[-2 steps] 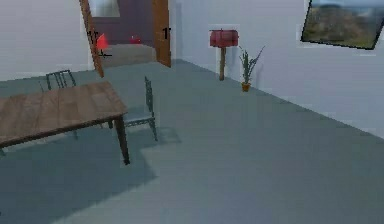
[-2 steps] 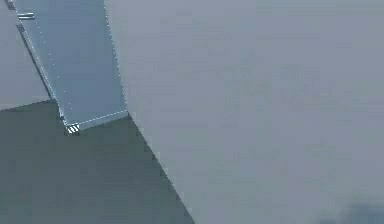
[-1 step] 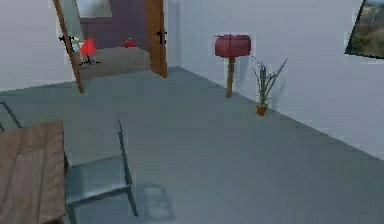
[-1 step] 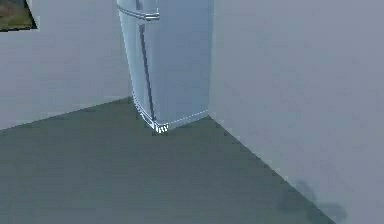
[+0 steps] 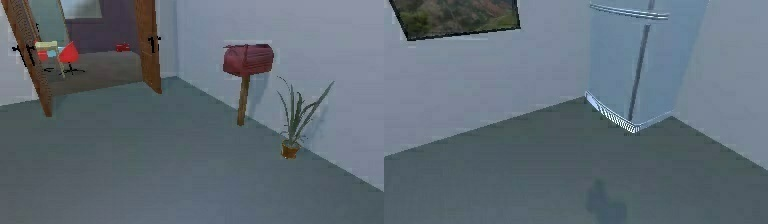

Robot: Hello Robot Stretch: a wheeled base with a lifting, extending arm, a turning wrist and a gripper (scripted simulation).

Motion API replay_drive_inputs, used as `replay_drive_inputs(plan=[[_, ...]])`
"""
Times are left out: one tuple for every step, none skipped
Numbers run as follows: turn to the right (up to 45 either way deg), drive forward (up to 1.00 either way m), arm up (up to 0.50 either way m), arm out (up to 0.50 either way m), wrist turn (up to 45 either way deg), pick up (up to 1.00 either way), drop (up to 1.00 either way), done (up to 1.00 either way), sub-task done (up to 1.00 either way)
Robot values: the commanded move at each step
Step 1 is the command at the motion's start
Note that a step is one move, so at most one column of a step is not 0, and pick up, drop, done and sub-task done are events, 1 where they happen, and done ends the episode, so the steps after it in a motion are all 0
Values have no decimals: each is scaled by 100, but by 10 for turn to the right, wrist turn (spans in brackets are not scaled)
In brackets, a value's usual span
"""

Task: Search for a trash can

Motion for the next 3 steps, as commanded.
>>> replay_drive_inputs(plan=[[0, 45, 0, 0, 0, 0, 0, 0, 0], [-270, 0, 0, 0, 0, 0, 0, 0, 0], [0, 40, 0, 0, 0, 0, 0, 0, 0]])
